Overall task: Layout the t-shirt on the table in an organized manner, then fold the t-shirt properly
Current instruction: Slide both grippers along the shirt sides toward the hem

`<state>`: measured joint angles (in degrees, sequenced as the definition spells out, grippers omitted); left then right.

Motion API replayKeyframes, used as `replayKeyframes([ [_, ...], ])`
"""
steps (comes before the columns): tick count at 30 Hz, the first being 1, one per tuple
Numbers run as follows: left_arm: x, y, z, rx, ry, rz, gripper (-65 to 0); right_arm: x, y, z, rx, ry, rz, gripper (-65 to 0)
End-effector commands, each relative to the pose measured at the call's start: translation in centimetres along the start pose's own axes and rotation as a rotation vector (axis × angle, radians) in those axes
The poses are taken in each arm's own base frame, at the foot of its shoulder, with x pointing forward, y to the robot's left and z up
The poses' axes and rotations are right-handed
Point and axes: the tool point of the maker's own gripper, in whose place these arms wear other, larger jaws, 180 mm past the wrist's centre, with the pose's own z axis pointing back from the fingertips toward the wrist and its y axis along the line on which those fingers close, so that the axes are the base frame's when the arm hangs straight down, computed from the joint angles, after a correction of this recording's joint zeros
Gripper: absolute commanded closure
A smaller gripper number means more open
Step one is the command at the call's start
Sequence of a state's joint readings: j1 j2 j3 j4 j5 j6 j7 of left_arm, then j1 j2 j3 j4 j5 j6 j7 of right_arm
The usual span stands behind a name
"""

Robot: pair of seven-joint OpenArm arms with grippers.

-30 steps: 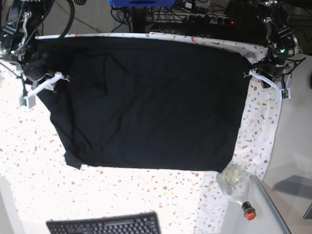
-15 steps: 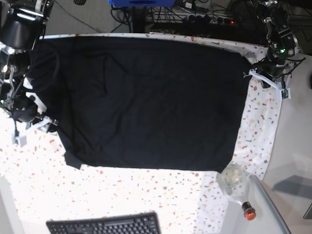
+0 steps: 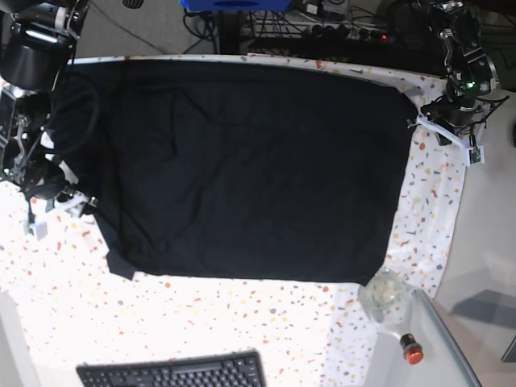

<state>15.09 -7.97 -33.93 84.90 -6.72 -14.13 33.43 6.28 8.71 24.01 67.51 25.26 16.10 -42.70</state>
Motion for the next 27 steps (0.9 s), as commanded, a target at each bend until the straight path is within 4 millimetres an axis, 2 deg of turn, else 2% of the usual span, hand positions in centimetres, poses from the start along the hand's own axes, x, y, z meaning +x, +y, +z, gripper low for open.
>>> replayKeyframes([
  [1,1.4,0.5,0.2,0.01,-0.044,-0.008,0.0,1.9,0.8,0.3,0.025,-0.055,0.009,-36.2],
  [6,1.4,0.5,0.2,0.01,-0.044,-0.008,0.0,1.6,1.3,0.1,0.033,-0.052,0.004,-36.0],
  [8,1.4,0.5,0.2,0.01,-0.044,-0.008,0.0,1.4,1.7,0.0,0.042,-0.049,-0.001,-34.1],
  [17,1.5,0.5,0.2,0.01,-0.045,-0.008,0.0,1.8,1.7,0.0,0.043,-0.063,-0.003,-1.2],
  [19,1.5,0.4,0.1,0.007,-0.044,-0.011,0.0,2.0,1.8,0.0,0.044,-0.067,-0.004,0.0],
  [23,3.2,-0.3,-0.3,-0.007,-0.077,-0.005,0.0,3.3,2.4,0.9,0.05,-0.112,0.019,0.0],
  [27,6.6,-1.2,-0.9,-0.027,-0.137,-0.02,0.0,4.3,3.0,1.9,0.051,-0.15,0.049,0.0],
])
